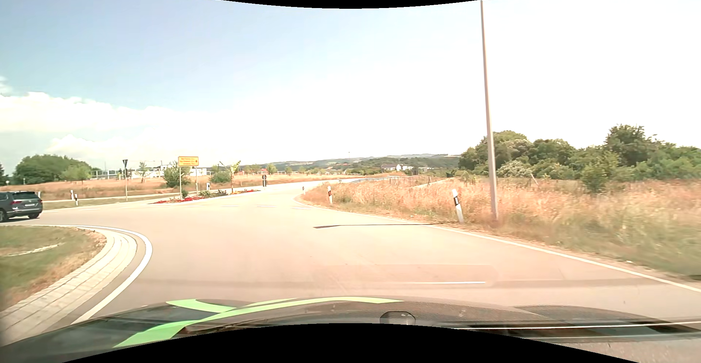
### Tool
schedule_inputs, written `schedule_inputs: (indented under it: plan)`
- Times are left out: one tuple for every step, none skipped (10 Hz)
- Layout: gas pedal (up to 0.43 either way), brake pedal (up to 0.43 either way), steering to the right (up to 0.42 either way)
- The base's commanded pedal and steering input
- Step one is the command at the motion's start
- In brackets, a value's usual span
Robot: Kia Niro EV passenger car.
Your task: Follow the waypoints while adhering to traffic rules and regulations
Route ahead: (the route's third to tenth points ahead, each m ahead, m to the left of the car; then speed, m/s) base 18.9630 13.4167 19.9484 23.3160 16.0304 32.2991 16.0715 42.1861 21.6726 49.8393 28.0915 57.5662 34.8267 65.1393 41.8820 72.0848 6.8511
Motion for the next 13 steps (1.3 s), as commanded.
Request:
schedule_inputs:
  plan:
    - [0.079, 0.000, -0.233]
    - [0.079, 0.000, -0.237]
    - [0.079, 0.000, -0.239]
    - [0.079, 0.000, -0.239]
    - [0.079, 0.000, -0.239]
    - [0.079, 0.000, -0.241]
    - [0.079, 0.000, -0.243]
    - [0.087, 0.000, -0.246]
    - [0.087, 0.000, -0.251]
    - [0.087, 0.000, -0.257]
    - [0.087, 0.000, -0.262]
    - [0.087, 0.000, -0.266]
    - [0.087, 0.000, -0.268]
